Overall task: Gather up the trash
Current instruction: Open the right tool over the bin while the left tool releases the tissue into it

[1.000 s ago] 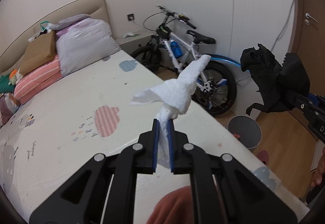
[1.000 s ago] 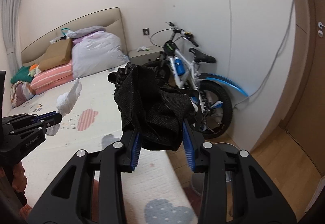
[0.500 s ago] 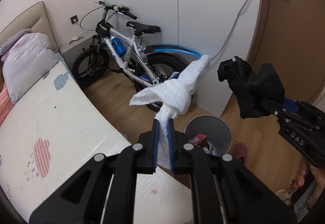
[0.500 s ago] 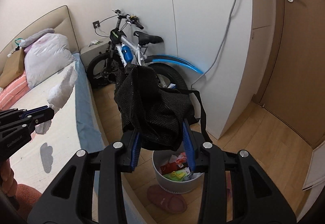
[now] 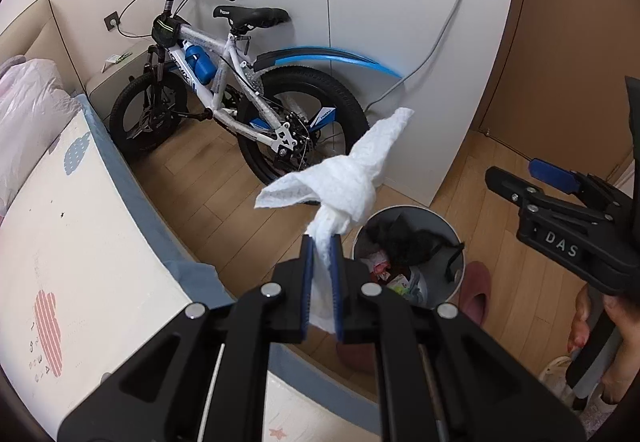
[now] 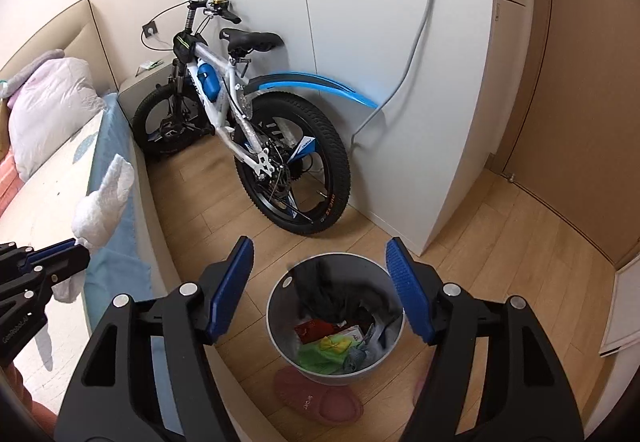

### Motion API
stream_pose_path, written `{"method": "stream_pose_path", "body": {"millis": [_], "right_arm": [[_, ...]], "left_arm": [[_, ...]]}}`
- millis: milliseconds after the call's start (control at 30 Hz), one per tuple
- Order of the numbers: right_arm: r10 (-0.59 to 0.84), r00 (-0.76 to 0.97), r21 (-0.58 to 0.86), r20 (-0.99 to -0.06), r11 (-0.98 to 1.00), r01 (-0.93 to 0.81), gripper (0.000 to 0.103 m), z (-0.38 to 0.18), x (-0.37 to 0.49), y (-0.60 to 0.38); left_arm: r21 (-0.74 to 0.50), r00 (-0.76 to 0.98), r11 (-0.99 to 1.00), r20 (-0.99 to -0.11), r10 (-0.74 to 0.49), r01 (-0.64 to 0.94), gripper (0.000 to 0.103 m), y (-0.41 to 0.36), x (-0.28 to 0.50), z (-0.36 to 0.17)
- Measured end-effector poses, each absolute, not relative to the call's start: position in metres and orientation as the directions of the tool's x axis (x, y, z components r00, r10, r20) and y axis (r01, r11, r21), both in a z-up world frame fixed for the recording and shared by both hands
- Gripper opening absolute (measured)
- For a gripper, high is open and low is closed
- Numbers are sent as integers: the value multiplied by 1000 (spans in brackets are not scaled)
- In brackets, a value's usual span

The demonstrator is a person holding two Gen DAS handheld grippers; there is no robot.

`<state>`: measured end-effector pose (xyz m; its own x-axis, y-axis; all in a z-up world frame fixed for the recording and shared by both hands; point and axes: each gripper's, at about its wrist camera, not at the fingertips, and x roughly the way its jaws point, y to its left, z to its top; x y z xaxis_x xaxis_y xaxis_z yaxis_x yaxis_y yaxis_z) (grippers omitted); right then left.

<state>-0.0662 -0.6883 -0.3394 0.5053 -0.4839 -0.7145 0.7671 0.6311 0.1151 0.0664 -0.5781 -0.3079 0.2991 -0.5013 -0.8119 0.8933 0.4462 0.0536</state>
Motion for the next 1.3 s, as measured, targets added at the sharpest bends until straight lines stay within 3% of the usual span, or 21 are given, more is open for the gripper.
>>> {"method": "stream_pose_path", "body": {"millis": [467,500,533,600,933,1300], "right_arm": [[-519,448,112,-728,555,824,66,-348,-108,-688],[-518,445,115,-730,549,828,66,-348,-112,-689],[-516,443,118,-733,545,830,66,-348,-116,-688],[-519,438,121,-735,534,837,66,-347,-124,-686],[-516,457,115,-724,564,818,66,-332,-125,-672],[-483,539,105,-691,670,735,66,-294,-88,-625]], "left_arm": [[29,187,299,-838,-513,954,14,-648,37,-344],[15,168,287,-839,-517,958,22,-656,36,-347],[12,159,280,-844,-512,960,45,-662,35,-351],[12,163,285,-842,-514,958,68,-670,33,-357],[60,200,289,-851,-486,955,68,-649,26,-355],[60,285,420,-818,-499,905,68,-574,52,-306]]}}
